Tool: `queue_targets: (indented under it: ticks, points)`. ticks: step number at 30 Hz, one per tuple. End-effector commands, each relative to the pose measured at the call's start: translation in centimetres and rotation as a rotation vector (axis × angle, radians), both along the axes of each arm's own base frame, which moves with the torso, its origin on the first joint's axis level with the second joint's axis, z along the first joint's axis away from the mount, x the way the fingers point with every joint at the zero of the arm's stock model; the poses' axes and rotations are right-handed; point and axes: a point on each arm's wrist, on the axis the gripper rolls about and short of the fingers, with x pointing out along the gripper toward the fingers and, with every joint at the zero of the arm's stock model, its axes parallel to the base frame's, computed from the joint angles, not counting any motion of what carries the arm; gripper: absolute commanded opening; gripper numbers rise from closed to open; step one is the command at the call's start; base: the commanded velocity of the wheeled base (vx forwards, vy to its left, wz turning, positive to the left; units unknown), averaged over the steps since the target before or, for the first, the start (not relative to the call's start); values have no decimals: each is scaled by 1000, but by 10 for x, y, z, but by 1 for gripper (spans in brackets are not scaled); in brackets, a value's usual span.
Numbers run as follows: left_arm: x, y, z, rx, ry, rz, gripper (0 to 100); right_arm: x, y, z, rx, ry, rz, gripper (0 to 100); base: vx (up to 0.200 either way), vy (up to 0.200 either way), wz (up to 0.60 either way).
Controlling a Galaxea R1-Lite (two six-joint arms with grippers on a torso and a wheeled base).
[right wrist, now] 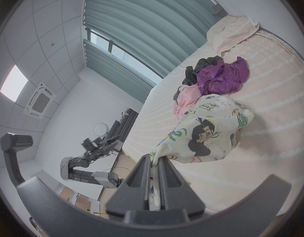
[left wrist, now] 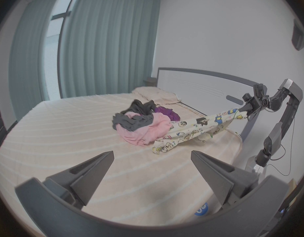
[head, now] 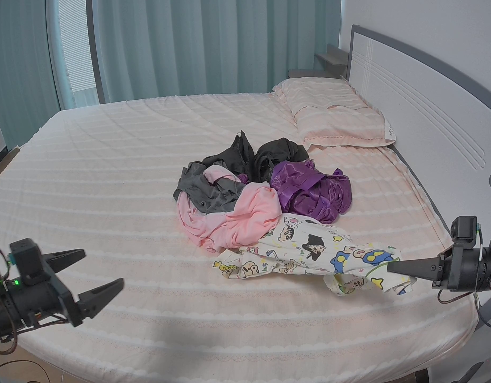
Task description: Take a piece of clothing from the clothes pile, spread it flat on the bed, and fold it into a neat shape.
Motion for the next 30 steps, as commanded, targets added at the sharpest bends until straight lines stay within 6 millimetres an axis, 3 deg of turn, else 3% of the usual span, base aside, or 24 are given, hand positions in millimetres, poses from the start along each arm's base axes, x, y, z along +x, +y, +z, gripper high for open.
queue_targets:
  ticks: [1,8,12,20,30]
  points:
    - [81,-90,-94,91,334,-255,100,-25,-18,32,102,-122,32,0,0,0,0]
    - [100,-124,-137,104,280,-208,100,-17,-16,23,93,-73,31,0,0,0,0]
    - [104,-140,-151,90,279,-196,100,-17,-19,31,97,-107,9,0,0,0,0]
    - [106,-163,-165,31,293,-214,100,-25,-19,54,151,-157,20,0,0,0,0]
    - [120,-175,-178,-15,225,-206,100,-17,-11,51,147,-123,53,0,0,0,0]
